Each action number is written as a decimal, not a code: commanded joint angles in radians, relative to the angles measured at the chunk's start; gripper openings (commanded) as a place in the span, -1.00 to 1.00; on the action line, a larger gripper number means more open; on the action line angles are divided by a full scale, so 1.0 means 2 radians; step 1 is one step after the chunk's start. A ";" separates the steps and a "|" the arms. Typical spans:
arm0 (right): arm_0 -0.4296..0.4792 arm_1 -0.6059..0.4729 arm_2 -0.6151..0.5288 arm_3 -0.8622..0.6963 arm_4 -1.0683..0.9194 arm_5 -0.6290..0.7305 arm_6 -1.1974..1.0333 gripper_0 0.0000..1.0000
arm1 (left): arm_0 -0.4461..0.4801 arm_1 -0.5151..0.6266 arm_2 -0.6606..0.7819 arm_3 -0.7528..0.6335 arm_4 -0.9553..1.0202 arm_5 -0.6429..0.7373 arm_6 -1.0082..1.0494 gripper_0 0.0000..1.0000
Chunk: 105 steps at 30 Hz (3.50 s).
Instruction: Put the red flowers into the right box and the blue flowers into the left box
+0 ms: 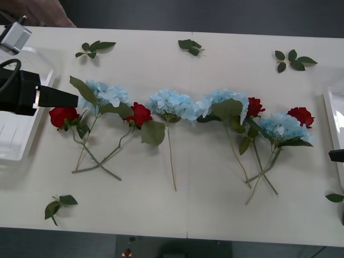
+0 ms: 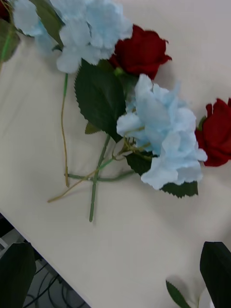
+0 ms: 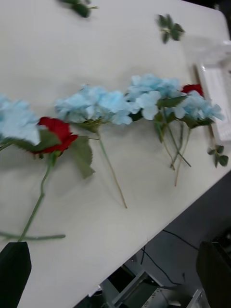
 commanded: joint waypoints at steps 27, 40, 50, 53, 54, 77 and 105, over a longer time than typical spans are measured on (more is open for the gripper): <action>-0.010 0.080 0.152 -0.052 0.339 -0.025 -0.543 1.00 | 0.061 0.034 -0.069 0.026 -0.247 -0.008 0.468 1.00; -0.076 0.087 0.240 0.045 0.436 -0.064 -0.583 1.00 | 0.030 0.023 -0.141 0.113 -0.309 -0.060 0.420 1.00; -0.109 0.107 0.251 0.100 0.464 -0.099 -0.582 1.00 | -0.016 0.023 -0.213 0.180 -0.342 -0.109 0.378 1.00; -0.120 0.111 0.256 0.114 0.470 -0.111 -0.586 1.00 | -0.036 0.023 -0.238 0.206 -0.348 -0.128 0.374 1.00; -0.124 0.114 0.257 0.120 0.470 -0.116 -0.586 1.00 | -0.042 0.023 -0.247 0.214 -0.350 -0.134 0.373 1.00; -0.138 0.139 0.260 0.165 0.486 -0.153 -0.587 1.00 | -0.118 0.023 -0.414 0.304 -0.396 -0.204 0.367 1.00; -0.139 0.138 0.280 0.188 0.489 -0.153 -0.590 1.00 | -0.119 0.019 -0.458 0.310 -0.412 -0.217 0.376 0.76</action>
